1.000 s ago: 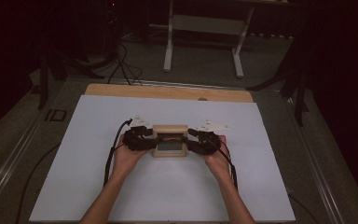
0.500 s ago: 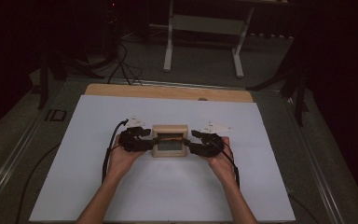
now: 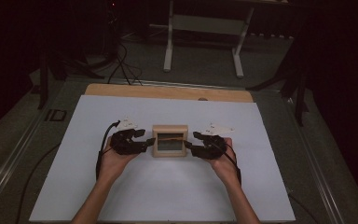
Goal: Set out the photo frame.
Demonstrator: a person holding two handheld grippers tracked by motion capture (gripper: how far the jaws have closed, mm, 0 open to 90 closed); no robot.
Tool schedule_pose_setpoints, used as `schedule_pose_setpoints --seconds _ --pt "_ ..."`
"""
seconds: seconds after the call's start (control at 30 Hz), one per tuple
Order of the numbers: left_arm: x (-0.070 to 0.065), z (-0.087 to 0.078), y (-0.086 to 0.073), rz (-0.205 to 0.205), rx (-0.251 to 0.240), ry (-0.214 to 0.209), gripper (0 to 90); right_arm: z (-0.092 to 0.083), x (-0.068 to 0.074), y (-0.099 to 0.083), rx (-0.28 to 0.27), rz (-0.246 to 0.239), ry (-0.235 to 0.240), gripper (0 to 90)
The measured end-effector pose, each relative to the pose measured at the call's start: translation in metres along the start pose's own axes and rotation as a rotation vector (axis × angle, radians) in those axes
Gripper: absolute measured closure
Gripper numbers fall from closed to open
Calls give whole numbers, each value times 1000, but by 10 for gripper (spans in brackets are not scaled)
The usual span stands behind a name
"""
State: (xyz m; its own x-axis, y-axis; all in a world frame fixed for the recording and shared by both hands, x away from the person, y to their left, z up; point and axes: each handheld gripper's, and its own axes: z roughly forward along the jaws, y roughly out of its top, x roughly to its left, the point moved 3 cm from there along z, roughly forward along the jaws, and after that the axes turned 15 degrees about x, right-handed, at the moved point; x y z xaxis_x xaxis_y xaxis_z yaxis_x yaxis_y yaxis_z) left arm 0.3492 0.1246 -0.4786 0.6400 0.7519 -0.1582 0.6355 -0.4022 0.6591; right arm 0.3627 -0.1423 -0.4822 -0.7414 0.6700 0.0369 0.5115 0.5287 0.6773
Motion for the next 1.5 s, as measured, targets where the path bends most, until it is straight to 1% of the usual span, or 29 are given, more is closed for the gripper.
schedule_pose_setpoints --seconds 0.13,0.43,0.77,0.9,1.0,1.23,1.4,1.5 --pt "0 -3 -2 4 -1 1 415 -4 2 -2 2 -14 -2 440" --pt "3 -10 -12 -5 3 7 415 -8 0 -11 8 -10 1 440" --pt "2 -21 -17 6 -3 23 412 -11 0 -22 26 -17 -5 440" --pt "6 -22 -23 -4 2 36 412 -13 1 -26 27 -18 -7 439" --pt "13 -22 -31 -24 13 43 413 -14 1 -30 30 -17 -9 439" --pt "20 -28 -39 -43 7 58 414 -17 -2 -38 26 -6 -12 438" --pt "26 -31 -47 -61 9 69 413 -20 -7 -48 27 9 -20 438" --pt "30 -33 -52 -72 15 83 413 -23 -11 -53 28 20 -30 438"
